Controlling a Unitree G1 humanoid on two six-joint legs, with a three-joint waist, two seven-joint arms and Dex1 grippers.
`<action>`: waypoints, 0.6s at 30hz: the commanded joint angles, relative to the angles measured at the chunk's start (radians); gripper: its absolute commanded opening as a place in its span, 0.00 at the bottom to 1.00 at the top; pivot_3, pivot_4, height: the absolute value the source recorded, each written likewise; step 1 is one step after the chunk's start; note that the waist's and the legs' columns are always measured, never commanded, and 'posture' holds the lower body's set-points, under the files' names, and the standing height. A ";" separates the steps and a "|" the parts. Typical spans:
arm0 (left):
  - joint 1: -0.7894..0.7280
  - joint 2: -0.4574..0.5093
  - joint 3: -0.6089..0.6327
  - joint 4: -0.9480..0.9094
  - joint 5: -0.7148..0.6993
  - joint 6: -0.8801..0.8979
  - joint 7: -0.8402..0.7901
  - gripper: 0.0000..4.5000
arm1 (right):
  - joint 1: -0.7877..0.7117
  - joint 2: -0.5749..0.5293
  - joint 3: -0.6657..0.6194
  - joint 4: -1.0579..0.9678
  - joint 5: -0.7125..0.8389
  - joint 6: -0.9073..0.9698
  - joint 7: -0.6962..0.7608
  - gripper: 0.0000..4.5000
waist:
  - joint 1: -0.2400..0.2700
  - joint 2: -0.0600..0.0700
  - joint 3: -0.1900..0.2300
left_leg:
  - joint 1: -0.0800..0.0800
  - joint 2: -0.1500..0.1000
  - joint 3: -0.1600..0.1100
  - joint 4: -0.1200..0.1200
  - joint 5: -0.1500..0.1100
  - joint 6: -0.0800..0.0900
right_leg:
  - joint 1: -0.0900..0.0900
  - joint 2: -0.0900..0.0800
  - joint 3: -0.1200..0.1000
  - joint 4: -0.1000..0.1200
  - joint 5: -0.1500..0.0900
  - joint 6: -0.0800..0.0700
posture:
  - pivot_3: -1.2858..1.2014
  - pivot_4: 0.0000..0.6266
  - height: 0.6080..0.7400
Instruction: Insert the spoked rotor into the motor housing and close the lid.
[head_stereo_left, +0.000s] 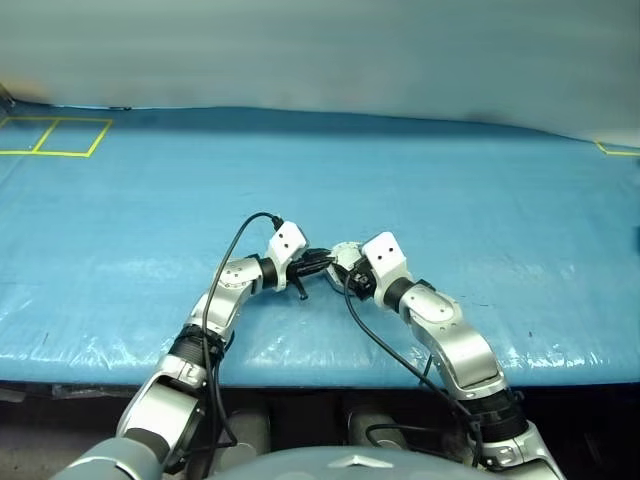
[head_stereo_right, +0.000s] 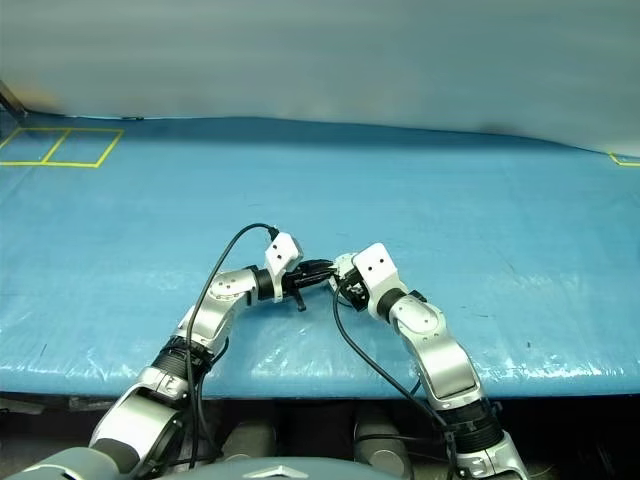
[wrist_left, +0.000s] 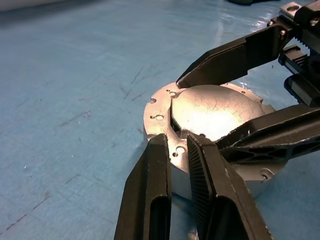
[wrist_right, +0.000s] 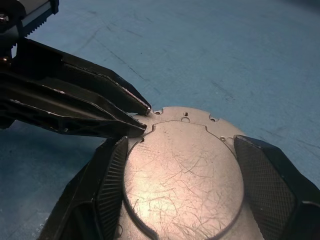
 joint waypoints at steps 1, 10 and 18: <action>-0.020 -0.020 0.002 0.029 0.006 -0.014 -0.006 0.02 | 0.075 -0.016 0.020 0.073 -0.014 0.088 -0.002 0.67 | 0.002 0.000 0.000 | 0.000 0.000 0.000 0.000 0.000 0.000 | 0.000 0.000 0.000 0.000 0.000 0.000 | 0.52 0.24 1.00; -0.015 -0.009 -0.042 0.028 0.059 -0.032 -0.041 0.01 | 0.069 -0.014 0.020 0.075 -0.015 0.081 -0.006 0.67 | 0.003 0.000 -0.001 | 0.000 -0.003 -0.001 -0.001 0.000 0.000 | 0.001 -0.003 -0.001 0.000 -0.001 0.001 | 0.52 0.24 1.00; -0.013 0.007 -0.065 0.066 0.128 -0.066 -0.021 0.01 | 0.071 -0.016 0.033 0.054 0.004 0.102 0.021 0.67 | 0.004 0.000 -0.002 | 0.000 -0.004 -0.003 -0.001 0.000 0.000 | 0.002 -0.005 -0.003 0.000 -0.002 0.002 | 0.52 0.24 1.00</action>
